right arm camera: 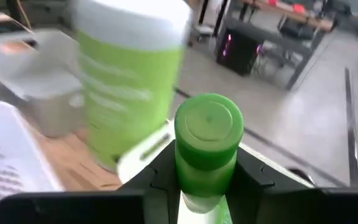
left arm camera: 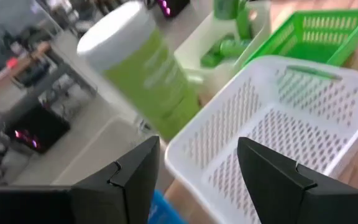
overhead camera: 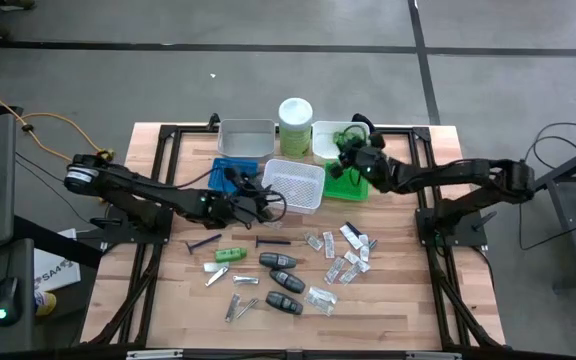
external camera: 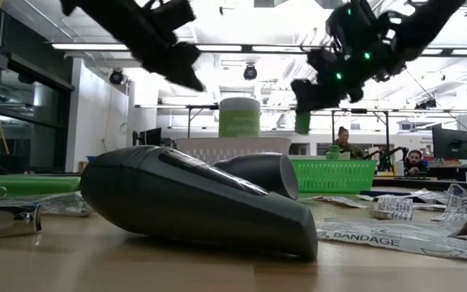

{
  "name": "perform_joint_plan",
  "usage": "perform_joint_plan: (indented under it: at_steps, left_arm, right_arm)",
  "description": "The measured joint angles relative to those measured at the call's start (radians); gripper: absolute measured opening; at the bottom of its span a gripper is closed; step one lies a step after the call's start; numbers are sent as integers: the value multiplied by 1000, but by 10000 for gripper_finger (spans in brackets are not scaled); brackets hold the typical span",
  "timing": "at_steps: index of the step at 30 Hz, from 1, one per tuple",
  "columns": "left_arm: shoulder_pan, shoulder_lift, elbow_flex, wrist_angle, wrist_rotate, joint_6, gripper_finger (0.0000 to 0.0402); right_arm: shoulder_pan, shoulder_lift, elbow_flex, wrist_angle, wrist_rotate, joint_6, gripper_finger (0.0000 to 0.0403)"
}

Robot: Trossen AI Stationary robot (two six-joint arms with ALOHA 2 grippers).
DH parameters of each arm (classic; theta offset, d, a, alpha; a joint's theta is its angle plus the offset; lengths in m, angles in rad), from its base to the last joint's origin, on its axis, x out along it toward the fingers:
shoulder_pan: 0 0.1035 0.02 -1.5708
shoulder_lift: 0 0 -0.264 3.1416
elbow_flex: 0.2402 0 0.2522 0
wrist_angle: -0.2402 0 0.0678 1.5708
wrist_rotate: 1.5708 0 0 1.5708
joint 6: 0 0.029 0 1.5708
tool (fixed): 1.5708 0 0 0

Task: Pick & Place Travel size toiletries
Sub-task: Put the green shampoo into the small white bin

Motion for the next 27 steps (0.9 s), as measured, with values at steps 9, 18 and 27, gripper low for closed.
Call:
perform_joint_plan:
  at_steps: [9,18,27]
  left_arm:
    - [-62,-119,-142,7,-30,-157,214]
    - [-173,-183,-201,14,-81,-270,214]
    - [-259,-200,-201,13,-146,-295,214]
  right_arm:
    - [-211,39,-51,7,-319,50,81]
    - [-291,39,-51,-111,-393,-23,81]
    - [-311,83,-47,-132,-397,-32,89]
